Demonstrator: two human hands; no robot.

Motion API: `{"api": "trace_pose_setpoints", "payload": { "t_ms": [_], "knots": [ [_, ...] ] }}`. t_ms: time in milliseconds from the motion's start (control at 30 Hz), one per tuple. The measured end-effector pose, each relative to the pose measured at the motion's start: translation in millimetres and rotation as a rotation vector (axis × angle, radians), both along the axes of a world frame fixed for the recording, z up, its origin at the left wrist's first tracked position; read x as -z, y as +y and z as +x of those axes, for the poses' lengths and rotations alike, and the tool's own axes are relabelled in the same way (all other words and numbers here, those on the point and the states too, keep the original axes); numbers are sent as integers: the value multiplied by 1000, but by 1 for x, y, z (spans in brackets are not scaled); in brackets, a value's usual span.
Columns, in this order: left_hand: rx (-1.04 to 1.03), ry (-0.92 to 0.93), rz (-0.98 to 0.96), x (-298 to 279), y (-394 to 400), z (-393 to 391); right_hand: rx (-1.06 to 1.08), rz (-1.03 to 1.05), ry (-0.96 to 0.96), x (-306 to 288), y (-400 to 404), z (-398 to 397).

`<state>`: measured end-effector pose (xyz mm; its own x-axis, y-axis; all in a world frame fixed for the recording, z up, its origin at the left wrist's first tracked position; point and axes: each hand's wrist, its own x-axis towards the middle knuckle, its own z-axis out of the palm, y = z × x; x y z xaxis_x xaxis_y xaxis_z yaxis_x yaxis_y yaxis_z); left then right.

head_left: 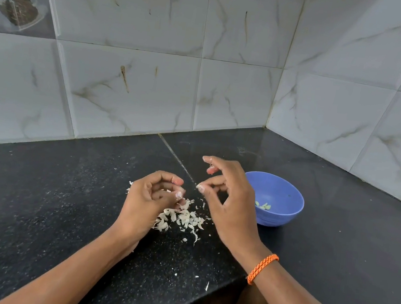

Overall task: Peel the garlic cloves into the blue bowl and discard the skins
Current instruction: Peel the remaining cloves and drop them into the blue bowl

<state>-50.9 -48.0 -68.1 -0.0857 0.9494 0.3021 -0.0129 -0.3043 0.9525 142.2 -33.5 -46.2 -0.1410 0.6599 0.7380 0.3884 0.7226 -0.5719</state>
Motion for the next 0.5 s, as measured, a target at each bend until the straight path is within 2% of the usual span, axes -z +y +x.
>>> {"api": "trace_pose_setpoints", "payload": {
  "t_ms": [167, 333, 500],
  "knots": [
    [-217, 259, 63, 2, 5, -8, 191, -62, -90, -26, 31, 38],
    [-254, 275, 80, -1, 5, -11, 386, -156, -129, -30, 49, 73],
    [-308, 346, 100, -2, 6, -12, 412, -197, -212, -25, 54, 87]
  ]
}}
